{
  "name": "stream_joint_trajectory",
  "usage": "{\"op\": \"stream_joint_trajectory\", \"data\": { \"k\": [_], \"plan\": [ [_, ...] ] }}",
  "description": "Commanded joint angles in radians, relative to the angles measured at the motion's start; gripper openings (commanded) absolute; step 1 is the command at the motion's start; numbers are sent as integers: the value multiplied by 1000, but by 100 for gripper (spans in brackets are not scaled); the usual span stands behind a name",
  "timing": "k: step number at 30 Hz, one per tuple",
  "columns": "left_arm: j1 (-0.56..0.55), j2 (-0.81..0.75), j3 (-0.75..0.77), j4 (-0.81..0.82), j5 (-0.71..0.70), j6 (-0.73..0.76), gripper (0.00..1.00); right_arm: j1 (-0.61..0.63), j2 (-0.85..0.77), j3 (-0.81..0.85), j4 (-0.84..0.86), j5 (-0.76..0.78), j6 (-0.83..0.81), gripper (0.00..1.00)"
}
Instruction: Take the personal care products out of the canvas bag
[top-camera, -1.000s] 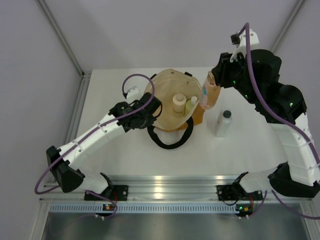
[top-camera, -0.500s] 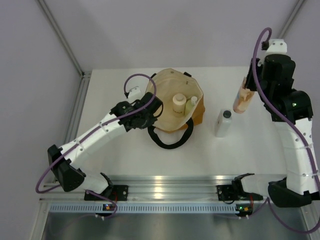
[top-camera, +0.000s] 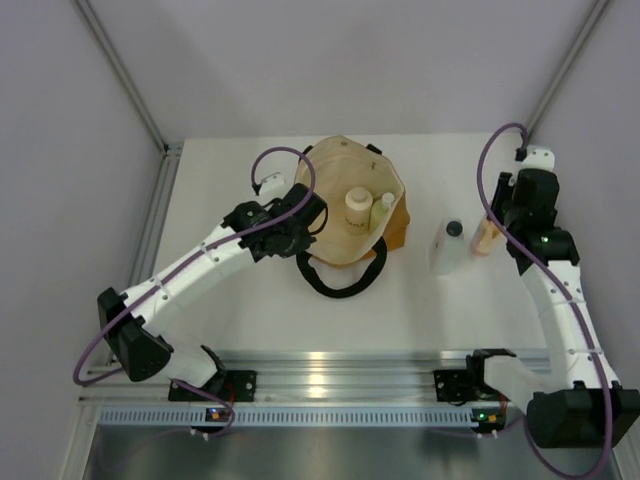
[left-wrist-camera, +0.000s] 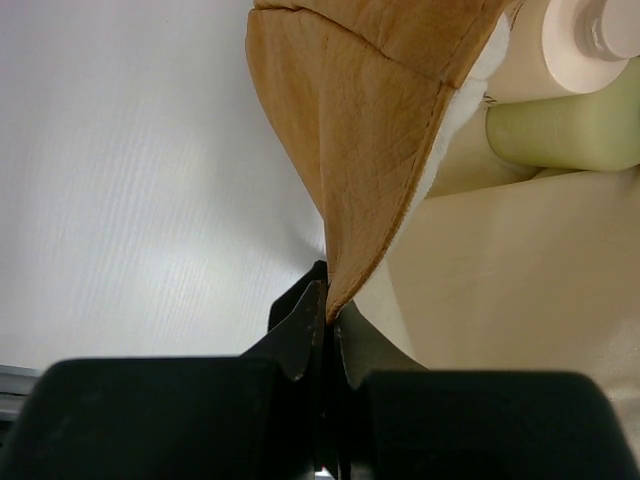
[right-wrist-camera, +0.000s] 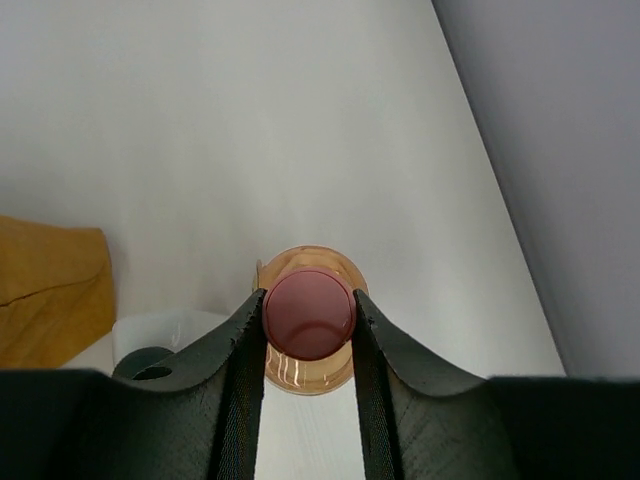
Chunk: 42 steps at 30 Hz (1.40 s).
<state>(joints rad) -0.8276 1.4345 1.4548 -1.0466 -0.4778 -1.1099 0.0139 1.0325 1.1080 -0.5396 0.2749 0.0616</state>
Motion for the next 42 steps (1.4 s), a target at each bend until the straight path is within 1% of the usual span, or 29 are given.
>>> {"op": "stream_joint_trajectory", "data": {
  "k": [1,2,5,10,14,19,20,21,23,24,25,26,27,29,33,36,37,38,40,41,42],
  "plan": [
    [1,9,26,22,19,19,0,-48,-106,-68,448,-110,-39,0],
    [1,10,24,22,22,19,0,-49,-117,-127,481,-124,-39,0],
    [1,9,21,23,25,21,0,-51,-146,-212,530,-144,-34,0],
    [1,12,24,22,27,22,0,-55,-126,-270,530,-157,-5,0],
    [1,18,30,22,27,24,0,-61,-109,-286,526,-154,33,0],
    [1,21,32,22,24,28,0,-61,-83,-277,466,-149,40,1],
    [1,23,32,22,24,28,0,-61,-86,-280,461,-146,37,4],
    [1,24,32,22,24,25,0,-61,-91,-280,458,-140,37,15],
    [1,30,32,23,25,25,0,-61,-100,-281,451,-140,30,27],
    [1,35,33,23,27,27,0,-61,-106,-281,449,-140,29,39],
    [1,37,35,25,27,27,0,-61,-107,-277,441,-141,21,45],
    [1,38,36,28,28,27,0,-61,-107,-272,432,-143,18,56],
    [1,43,38,28,30,30,0,-61,-104,-264,422,-143,17,61],
    [1,55,47,30,38,36,0,-61,-97,-232,379,-149,12,74],
    [1,70,61,31,42,39,0,-61,-92,-145,299,-183,17,75],
    [1,75,68,30,42,39,0,-54,-88,-51,230,-268,92,72],
    [1,73,68,30,41,38,0,-48,-83,-4,213,-311,153,71],
    [1,72,72,30,38,38,0,-20,-74,19,196,-337,176,67],
    [1,72,75,30,33,36,0,73,-66,78,156,-342,214,64],
    [-1,72,76,30,30,36,0,181,-58,93,147,-315,219,63],
    [1,72,79,31,31,38,0,249,-57,120,135,-231,225,63]
  ]
}}
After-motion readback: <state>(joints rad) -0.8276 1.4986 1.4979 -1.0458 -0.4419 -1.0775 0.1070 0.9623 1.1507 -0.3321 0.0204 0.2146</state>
